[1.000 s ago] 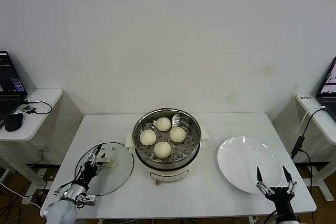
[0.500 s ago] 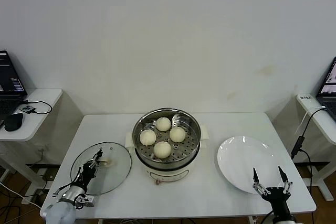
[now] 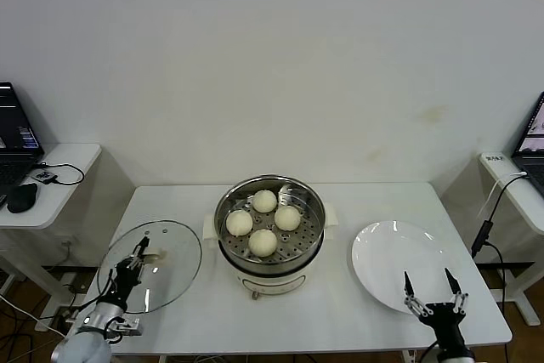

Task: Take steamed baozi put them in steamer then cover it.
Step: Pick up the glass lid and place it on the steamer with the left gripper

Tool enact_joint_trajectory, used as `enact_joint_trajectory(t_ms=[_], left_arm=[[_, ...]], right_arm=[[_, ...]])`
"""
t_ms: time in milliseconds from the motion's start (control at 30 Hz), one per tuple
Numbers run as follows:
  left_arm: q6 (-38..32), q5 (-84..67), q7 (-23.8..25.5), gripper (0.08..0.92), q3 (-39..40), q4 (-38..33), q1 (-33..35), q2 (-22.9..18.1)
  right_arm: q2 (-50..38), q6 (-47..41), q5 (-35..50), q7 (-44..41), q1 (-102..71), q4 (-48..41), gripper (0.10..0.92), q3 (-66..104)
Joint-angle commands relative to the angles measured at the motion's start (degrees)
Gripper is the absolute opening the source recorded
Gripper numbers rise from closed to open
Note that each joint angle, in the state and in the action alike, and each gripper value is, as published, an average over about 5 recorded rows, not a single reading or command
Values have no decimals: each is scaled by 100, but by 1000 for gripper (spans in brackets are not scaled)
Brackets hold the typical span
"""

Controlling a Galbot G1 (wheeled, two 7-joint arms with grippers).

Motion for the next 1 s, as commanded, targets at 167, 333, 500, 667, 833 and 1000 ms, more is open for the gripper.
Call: enact_joint_trajectory(t_ms=[167, 333, 500, 667, 833, 1000], left_arm=[[1622, -376, 1453, 138, -721, -2645, 817, 306], [1910, -819, 1841, 138, -572, -3302, 739, 523], [2284, -1578, 1882, 138, 90, -3738, 505, 905], [2721, -1909, 1844, 138, 1172, -3823, -39, 1194], [2985, -1532, 1948, 138, 2177, -3621, -704, 1033], [3389, -1003, 2252, 138, 2834, -3372, -1349, 675]], right_arm=[[-13, 50, -105, -2, 3, -17, 823, -66], [-11, 81, -201, 2, 7, -12, 823, -64], [85, 114, -560, 58, 31, -18, 823, -72], [262, 101, -1064, 193, 21, 64, 823, 1], [404, 133, -1449, 303, -6, 69, 823, -96], [616, 157, -1728, 394, 54, -9, 823, -262]])
